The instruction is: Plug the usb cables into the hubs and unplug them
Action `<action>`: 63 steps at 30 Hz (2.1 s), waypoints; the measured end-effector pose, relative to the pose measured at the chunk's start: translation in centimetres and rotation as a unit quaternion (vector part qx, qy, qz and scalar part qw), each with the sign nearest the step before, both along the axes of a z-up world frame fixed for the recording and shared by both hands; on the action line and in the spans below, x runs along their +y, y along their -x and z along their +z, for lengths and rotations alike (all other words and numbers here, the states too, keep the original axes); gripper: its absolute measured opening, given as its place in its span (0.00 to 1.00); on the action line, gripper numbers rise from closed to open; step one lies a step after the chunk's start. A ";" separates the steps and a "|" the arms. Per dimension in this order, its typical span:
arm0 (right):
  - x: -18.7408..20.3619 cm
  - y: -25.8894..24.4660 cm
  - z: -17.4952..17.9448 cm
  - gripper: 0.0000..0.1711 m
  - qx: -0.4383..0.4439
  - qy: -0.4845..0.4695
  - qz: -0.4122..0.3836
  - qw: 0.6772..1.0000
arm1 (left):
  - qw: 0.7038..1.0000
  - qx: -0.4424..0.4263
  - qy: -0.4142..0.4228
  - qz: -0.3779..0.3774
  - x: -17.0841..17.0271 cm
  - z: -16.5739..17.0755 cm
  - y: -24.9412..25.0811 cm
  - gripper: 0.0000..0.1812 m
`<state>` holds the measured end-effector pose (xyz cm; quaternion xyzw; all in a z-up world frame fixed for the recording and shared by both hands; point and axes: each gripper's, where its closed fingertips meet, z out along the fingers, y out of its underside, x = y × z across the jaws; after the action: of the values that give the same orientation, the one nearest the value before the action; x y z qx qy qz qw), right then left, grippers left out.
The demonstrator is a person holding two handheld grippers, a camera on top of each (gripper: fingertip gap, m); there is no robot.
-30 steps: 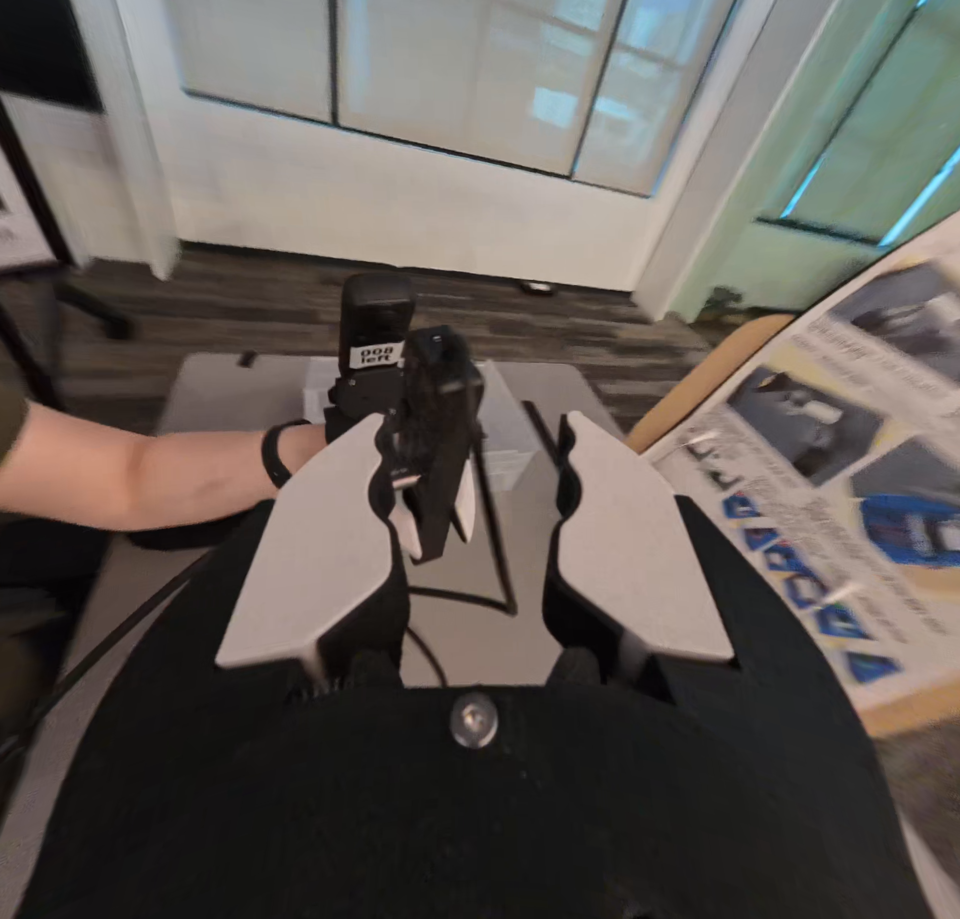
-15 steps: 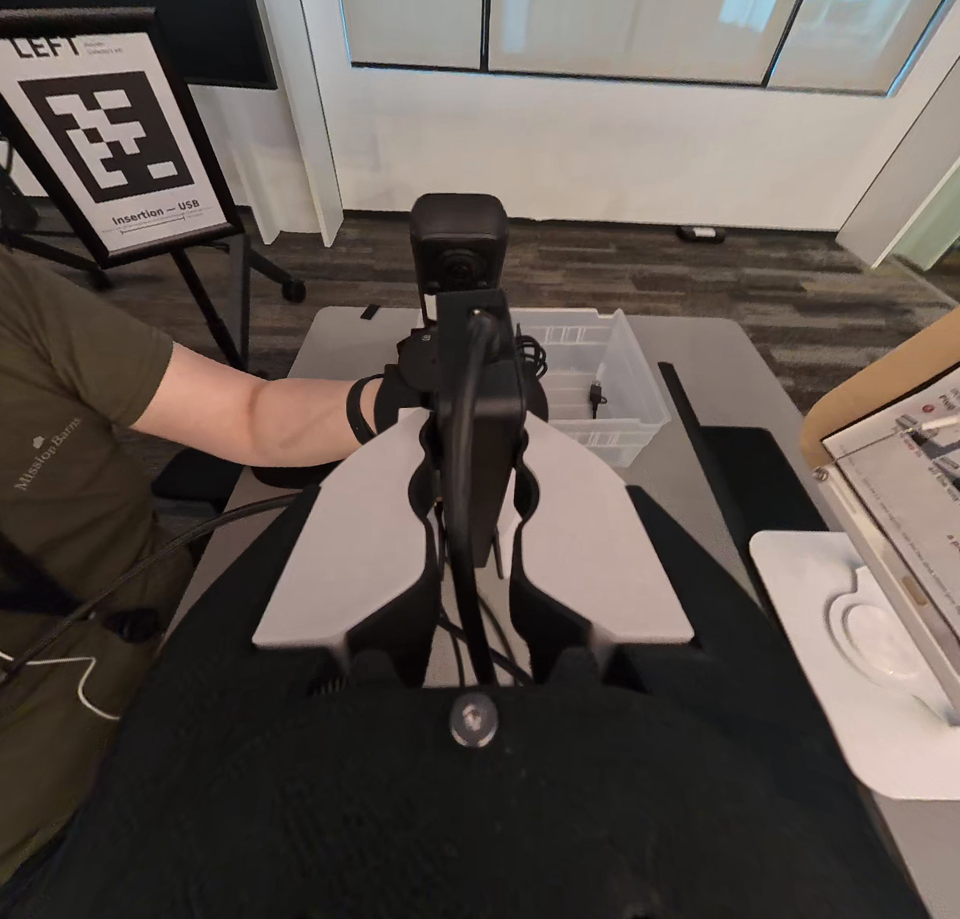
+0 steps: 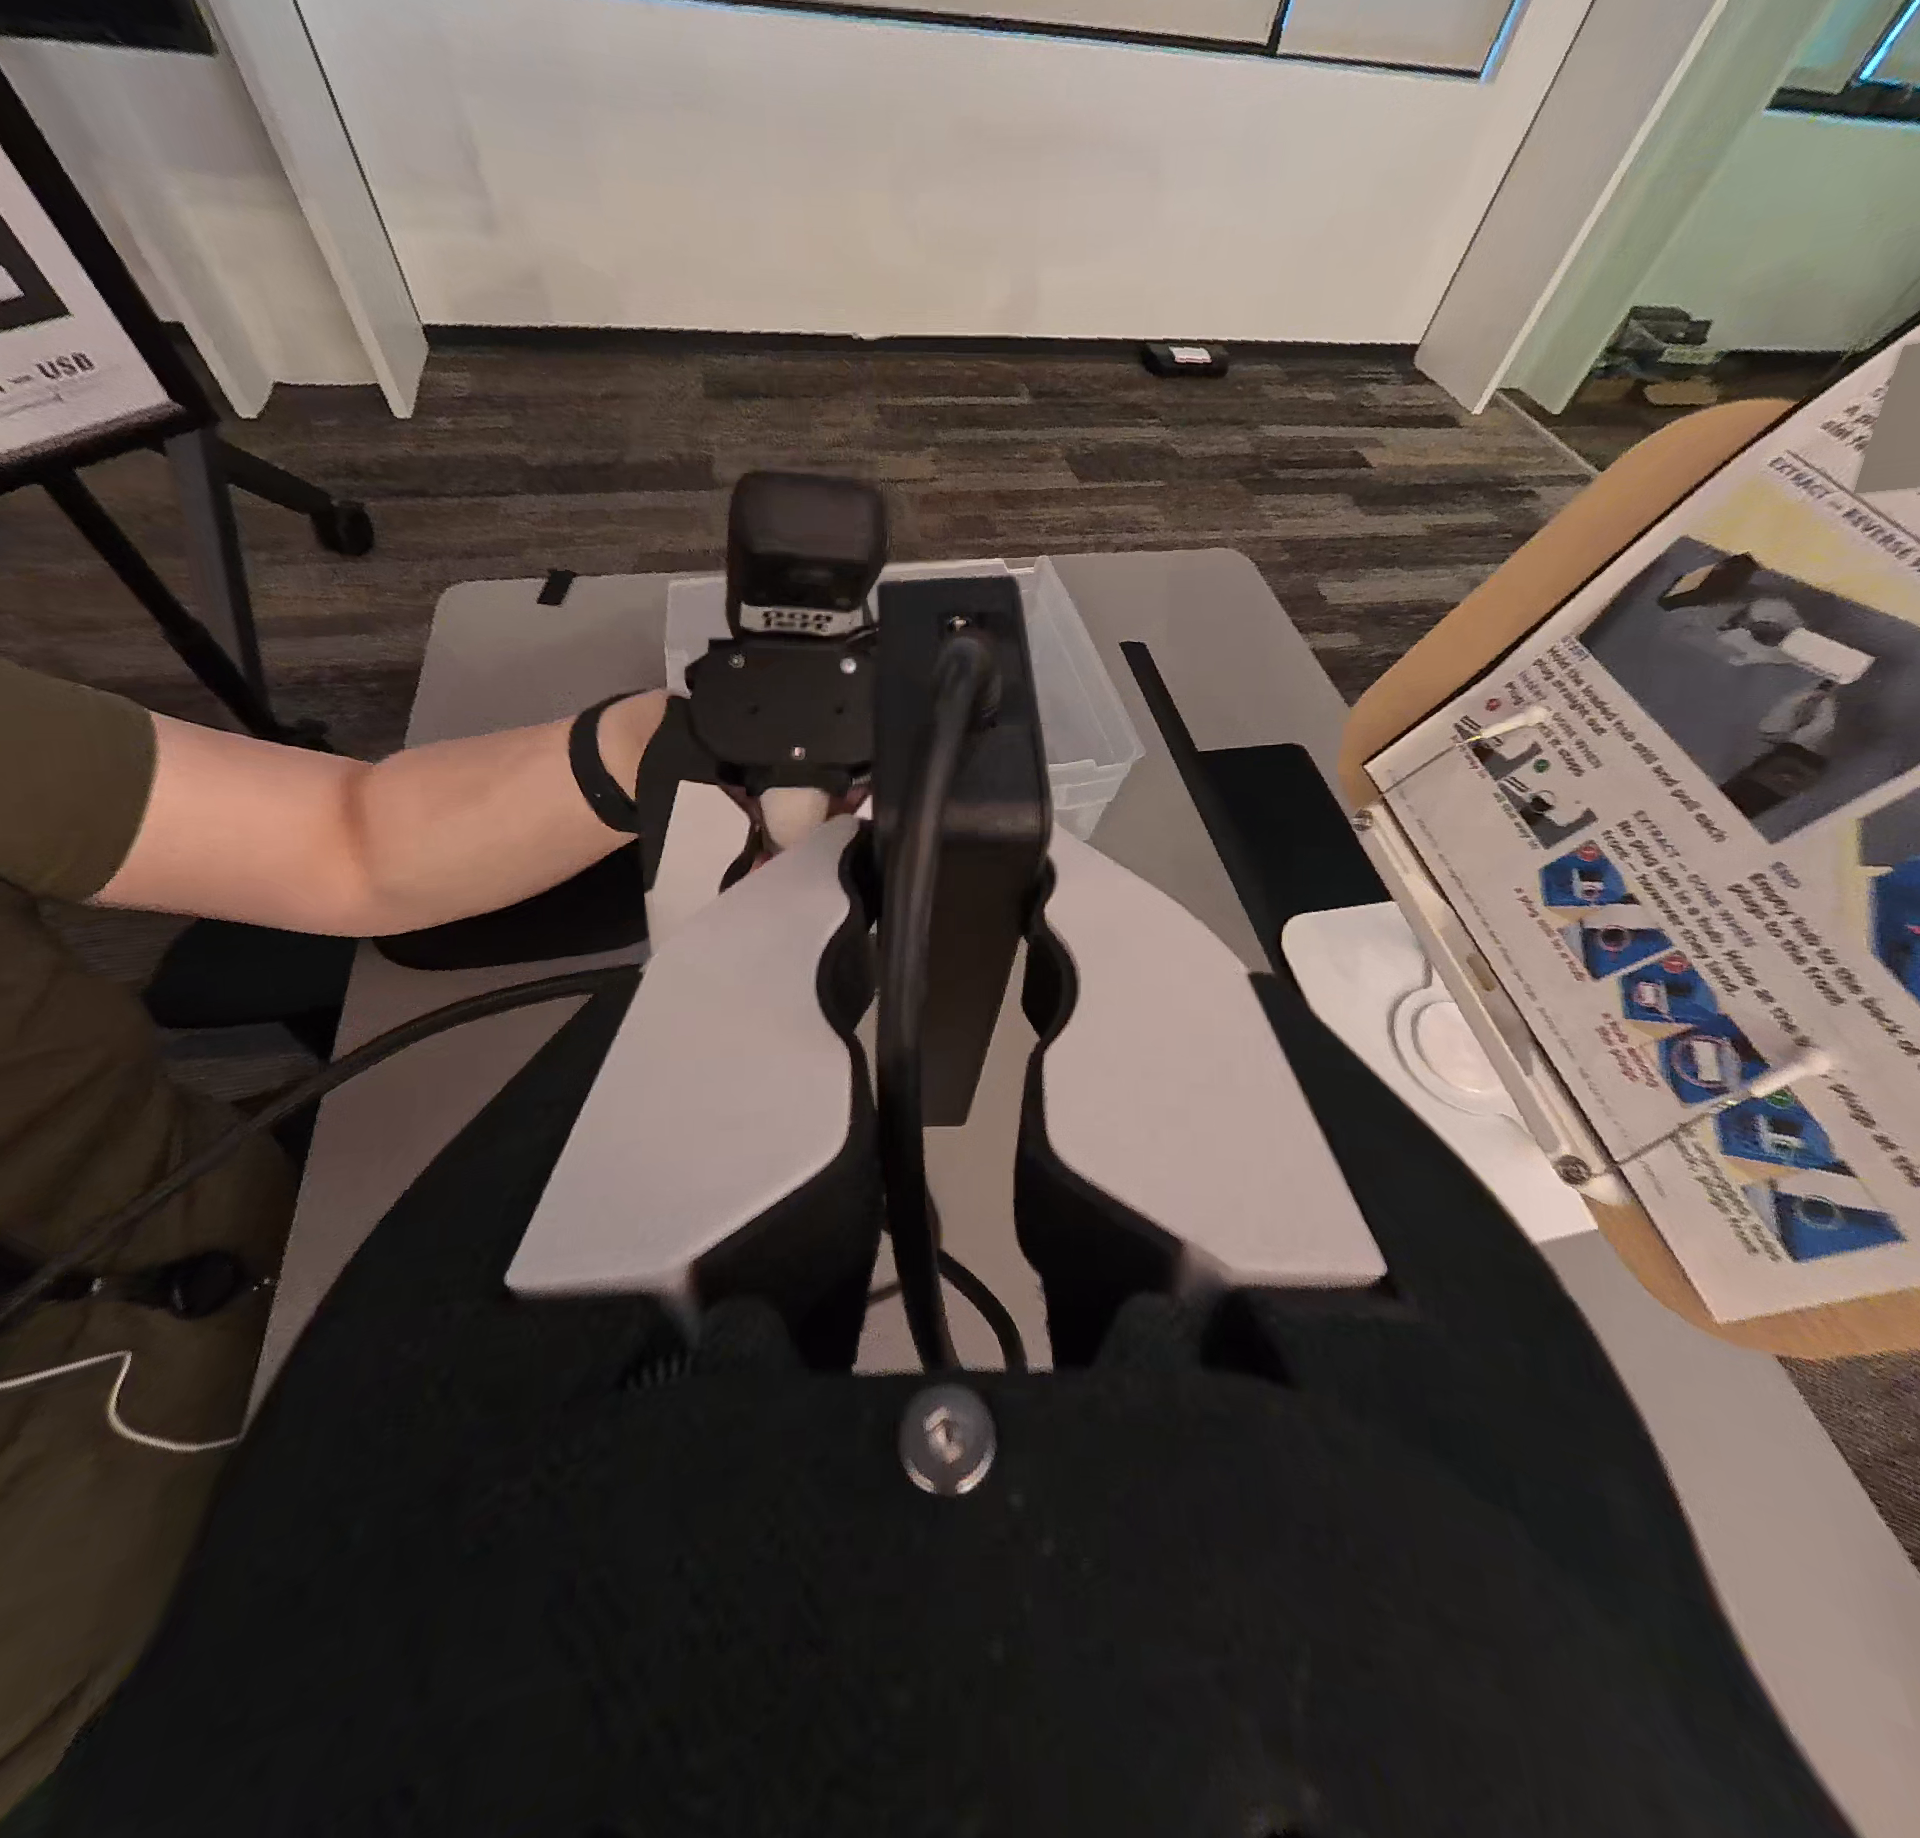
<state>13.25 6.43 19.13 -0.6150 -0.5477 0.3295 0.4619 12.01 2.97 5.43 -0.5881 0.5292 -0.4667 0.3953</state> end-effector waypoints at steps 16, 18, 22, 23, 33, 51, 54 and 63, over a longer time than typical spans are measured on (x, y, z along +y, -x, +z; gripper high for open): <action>0.5 -6.7 4.5 0.15 -0.009 -0.068 -0.093 0.993 | 0.991 0.122 0.019 -0.055 -2.1 -9.0 -6.6 0.33; 0.4 -7.5 5.1 0.15 -0.012 -0.072 -0.100 0.992 | 0.986 0.157 0.020 -0.046 -2.0 -9.9 -6.3 0.32; 0.6 -9.4 6.0 0.15 -0.025 -0.081 -0.123 0.989 | 0.967 0.255 0.008 -0.022 -1.7 -12.0 -4.6 0.29; 0.6 -9.8 6.1 0.15 -0.025 -0.082 -0.126 0.988 | 0.961 0.277 0.007 -0.014 -1.5 -12.5 -4.1 0.27; 1.1 -14.2 4.3 0.15 -0.047 -0.061 -0.162 0.984 | 0.952 0.294 0.080 -0.028 -1.7 -12.8 -2.4 0.00; 3.2 -30.4 15.1 0.16 -0.090 -0.092 -0.339 0.932 | 0.979 0.179 -0.056 0.077 9.3 23.8 -13.9 0.00; 3.0 -33.4 17.6 0.16 -0.069 -0.096 -0.365 0.923 | 0.987 0.136 -0.046 0.068 9.6 28.3 -16.5 0.00; 4.0 -42.3 17.0 0.16 -0.047 -0.058 -0.443 0.893 | 0.991 0.129 -0.011 0.026 12.4 24.9 -26.6 0.00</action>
<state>55.56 10.44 36.17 -0.7807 -0.2574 0.0294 0.5687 38.61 15.33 30.33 -0.6522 0.5658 -0.3709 0.3421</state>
